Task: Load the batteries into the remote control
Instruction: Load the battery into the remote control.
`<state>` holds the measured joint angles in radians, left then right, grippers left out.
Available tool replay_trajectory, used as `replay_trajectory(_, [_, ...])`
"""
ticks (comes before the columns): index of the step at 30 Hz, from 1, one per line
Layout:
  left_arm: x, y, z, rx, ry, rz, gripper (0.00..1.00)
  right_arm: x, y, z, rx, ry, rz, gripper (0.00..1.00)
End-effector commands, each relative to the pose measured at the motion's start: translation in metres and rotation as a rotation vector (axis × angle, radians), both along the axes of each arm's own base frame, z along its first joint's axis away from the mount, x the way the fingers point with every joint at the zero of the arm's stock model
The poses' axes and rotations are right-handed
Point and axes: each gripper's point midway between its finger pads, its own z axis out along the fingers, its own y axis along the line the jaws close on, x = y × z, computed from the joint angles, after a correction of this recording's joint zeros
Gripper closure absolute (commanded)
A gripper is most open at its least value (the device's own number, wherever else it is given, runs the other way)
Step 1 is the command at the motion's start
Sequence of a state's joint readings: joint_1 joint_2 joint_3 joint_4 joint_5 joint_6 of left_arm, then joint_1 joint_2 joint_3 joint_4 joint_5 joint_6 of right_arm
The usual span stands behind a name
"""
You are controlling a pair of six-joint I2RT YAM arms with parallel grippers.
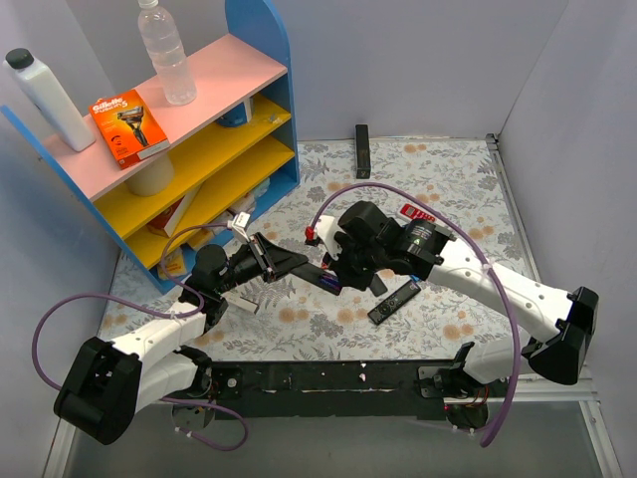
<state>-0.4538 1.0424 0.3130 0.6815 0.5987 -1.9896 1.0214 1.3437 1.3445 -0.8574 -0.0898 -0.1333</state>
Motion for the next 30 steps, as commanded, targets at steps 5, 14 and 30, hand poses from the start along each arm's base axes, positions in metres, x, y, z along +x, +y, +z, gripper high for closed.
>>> replay_trajectory(5, [-0.006,-0.001,0.045,-0.116,-0.062,-0.023,1.00,0.007,0.017,0.005,0.046,0.001,0.002,0.90])
replay_trajectory(14, [-0.009,0.001,0.054,-0.161,-0.062,-0.027,1.00,0.013,0.024,0.002,0.073,-0.021,-0.011,0.90])
replay_trajectory(30, [-0.005,0.002,0.035,-0.108,-0.035,0.001,1.00,0.017,0.028,0.047,0.153,-0.065,-0.029,0.80])
